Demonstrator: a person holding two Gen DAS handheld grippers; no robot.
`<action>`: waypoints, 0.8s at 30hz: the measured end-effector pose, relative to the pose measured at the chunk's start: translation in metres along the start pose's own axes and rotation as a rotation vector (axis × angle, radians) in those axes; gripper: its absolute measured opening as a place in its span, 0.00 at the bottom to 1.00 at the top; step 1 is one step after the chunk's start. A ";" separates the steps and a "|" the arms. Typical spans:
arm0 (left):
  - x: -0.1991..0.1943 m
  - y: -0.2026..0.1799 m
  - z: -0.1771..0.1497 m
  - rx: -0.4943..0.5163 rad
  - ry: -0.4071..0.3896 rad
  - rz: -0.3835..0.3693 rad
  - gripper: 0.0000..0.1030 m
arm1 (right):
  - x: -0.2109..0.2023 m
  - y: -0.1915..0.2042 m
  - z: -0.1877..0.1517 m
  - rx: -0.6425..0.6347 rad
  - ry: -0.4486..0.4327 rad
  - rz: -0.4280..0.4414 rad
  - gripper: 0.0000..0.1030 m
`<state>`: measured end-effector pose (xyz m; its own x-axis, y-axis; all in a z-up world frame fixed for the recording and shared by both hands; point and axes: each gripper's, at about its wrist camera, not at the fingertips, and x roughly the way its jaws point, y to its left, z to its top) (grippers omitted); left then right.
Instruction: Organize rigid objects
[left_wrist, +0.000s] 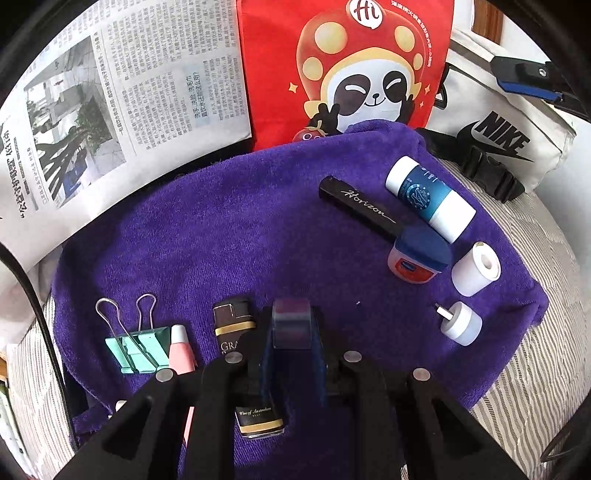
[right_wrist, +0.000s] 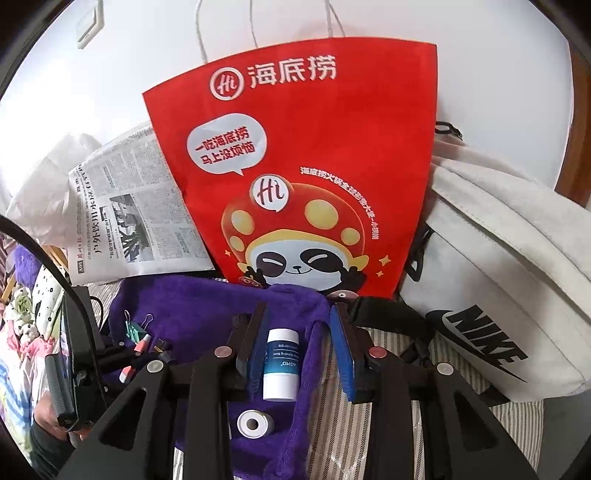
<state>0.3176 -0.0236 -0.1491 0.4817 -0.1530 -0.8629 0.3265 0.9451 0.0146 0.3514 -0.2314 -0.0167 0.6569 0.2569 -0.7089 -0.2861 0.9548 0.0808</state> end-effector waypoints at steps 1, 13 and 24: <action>-0.001 -0.001 -0.001 0.007 0.004 -0.003 0.23 | -0.001 0.001 0.000 -0.009 -0.004 -0.012 0.33; -0.028 -0.023 -0.022 -0.021 0.061 0.026 0.59 | -0.028 0.002 0.000 -0.013 -0.048 -0.015 0.37; -0.118 -0.015 -0.078 -0.127 -0.065 0.091 0.91 | -0.044 0.039 -0.050 0.000 0.007 -0.046 0.56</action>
<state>0.1927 0.0024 -0.0866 0.5578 -0.0794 -0.8261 0.1753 0.9842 0.0238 0.2764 -0.2130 -0.0173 0.6643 0.2117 -0.7169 -0.2560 0.9655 0.0479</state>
